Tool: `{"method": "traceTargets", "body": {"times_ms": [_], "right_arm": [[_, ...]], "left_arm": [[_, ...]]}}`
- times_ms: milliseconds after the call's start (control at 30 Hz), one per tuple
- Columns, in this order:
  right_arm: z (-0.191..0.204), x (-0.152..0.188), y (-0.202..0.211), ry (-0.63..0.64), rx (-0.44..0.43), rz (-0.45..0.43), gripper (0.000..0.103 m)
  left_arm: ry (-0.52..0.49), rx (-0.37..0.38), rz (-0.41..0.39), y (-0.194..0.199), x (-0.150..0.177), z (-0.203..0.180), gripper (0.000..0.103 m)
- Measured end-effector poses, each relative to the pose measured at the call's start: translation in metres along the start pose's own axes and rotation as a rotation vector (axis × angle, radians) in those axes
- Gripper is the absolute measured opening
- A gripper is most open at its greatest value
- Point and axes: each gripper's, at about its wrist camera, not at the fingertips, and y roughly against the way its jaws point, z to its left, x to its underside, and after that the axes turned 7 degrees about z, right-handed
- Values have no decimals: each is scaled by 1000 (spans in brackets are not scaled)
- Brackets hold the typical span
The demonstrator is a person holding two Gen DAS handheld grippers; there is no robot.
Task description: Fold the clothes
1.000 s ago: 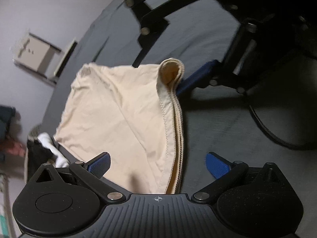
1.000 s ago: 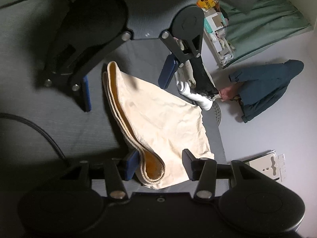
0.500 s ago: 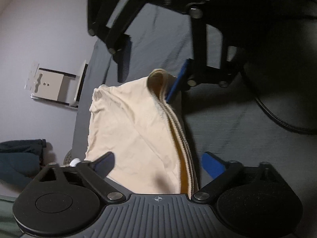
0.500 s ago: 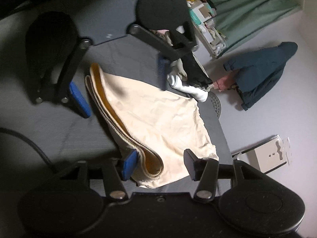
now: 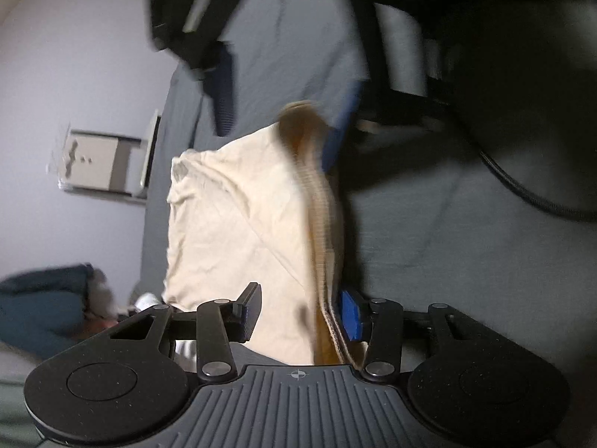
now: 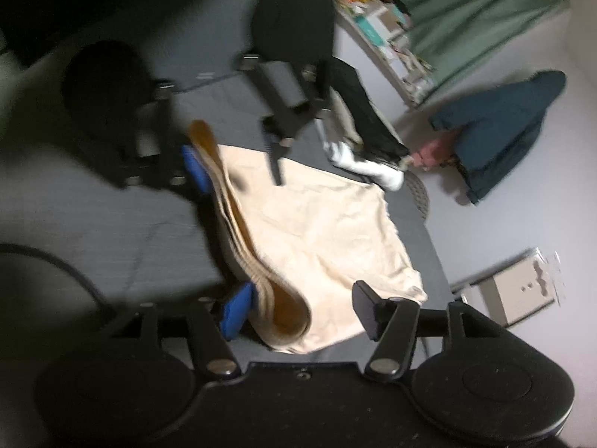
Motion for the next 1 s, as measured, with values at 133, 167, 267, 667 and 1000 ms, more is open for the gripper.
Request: {"method": "traceTargets", "body": {"times_ms": [133, 167, 267, 667, 1000], "right_arm": [[18, -1, 0, 99, 0, -16, 66], [21, -2, -1, 118, 11, -17, 66], [30, -5, -4, 170, 63, -22, 66], [43, -11, -9, 210, 142, 47, 29], [23, -15, 25, 96, 19, 27, 8]], "left_arm": [[31, 25, 4, -1, 3, 5, 39], [51, 34, 2, -1, 4, 8, 39], [138, 54, -8, 1, 8, 18, 39], [98, 25, -15, -6, 14, 17, 15], [71, 29, -72, 26, 21, 15, 6]]}}
